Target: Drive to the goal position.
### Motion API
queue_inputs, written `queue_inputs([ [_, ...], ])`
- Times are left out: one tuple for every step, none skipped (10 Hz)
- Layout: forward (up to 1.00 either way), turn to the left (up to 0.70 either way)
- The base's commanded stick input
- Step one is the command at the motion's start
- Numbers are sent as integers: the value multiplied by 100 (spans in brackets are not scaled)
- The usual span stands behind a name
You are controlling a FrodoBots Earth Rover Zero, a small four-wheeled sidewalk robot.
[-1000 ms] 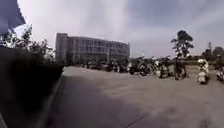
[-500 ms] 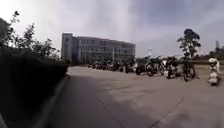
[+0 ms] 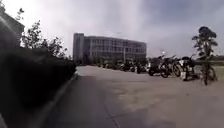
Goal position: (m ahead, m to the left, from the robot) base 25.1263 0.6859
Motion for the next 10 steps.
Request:
queue_inputs([
  [70,0],
  [73,0],
  [85,3],
  [85,20],
  [85,34],
  [85,0],
  [85,0],
  [99,0],
  [100,25],
  [100,40],
])
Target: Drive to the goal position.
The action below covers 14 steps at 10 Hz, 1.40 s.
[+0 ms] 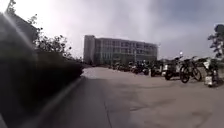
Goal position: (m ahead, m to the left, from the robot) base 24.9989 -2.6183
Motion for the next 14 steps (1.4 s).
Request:
queue_inputs([
  [100,15],
  [100,0],
  [100,20],
  [100,40],
  [100,31],
  [100,0],
  [100,18],
  [100,40],
  [100,28],
  [100,1],
  [100,0],
  [100,0],
  [100,0],
  [100,0],
])
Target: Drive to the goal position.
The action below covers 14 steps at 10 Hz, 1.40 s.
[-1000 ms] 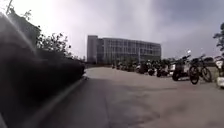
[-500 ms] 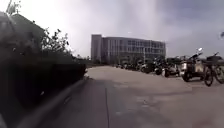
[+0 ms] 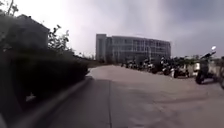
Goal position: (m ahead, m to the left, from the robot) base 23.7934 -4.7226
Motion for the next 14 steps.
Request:
queue_inputs([
  [100,0],
  [100,0],
  [100,0],
  [100,0],
  [100,0],
  [100,0],
  [100,0],
  [100,0],
  [100,0],
  [100,0],
  [100,0],
  [100,2],
  [100,40],
  [100,40],
])
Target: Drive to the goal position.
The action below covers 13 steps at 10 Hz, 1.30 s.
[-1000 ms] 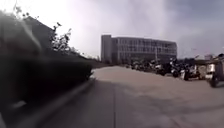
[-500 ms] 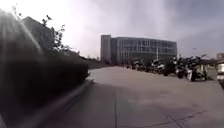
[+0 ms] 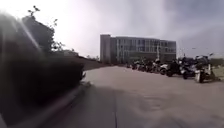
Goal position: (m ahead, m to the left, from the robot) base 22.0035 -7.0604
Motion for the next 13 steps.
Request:
queue_inputs([
  [100,15],
  [100,0],
  [100,0],
  [100,0],
  [100,2],
  [100,36],
  [100,34],
  [100,0],
  [100,0],
  [100,0],
  [100,0],
  [63,0],
  [0,0],
])
